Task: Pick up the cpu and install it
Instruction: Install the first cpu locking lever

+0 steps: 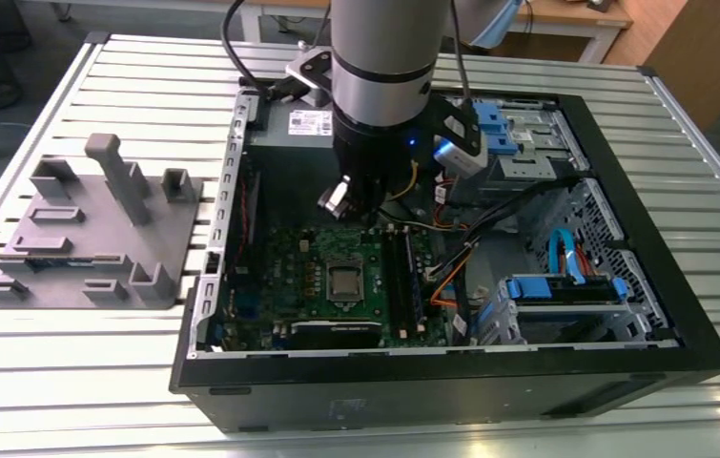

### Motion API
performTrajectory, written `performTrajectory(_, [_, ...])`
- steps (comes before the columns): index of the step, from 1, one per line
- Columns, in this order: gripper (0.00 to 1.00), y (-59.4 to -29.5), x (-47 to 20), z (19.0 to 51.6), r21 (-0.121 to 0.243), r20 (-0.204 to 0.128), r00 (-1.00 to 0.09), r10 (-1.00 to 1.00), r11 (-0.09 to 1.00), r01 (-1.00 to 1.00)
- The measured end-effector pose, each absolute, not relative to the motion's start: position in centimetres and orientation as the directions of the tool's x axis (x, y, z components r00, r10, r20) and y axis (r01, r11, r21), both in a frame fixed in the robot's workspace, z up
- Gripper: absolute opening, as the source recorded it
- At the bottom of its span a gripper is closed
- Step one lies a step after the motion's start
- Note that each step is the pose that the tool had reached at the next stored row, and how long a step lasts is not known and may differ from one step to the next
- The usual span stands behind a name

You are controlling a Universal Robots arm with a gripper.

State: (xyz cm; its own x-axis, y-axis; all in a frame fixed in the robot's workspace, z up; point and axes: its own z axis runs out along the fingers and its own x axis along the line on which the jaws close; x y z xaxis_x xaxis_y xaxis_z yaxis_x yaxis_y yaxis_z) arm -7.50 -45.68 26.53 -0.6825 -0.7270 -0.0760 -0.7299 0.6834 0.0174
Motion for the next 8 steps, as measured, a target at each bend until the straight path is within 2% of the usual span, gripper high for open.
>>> performTrajectory(8, [0.11,-44.78,-7.15,26.53,0.017,-0.075,-0.683,-0.726,0.684,-0.729])
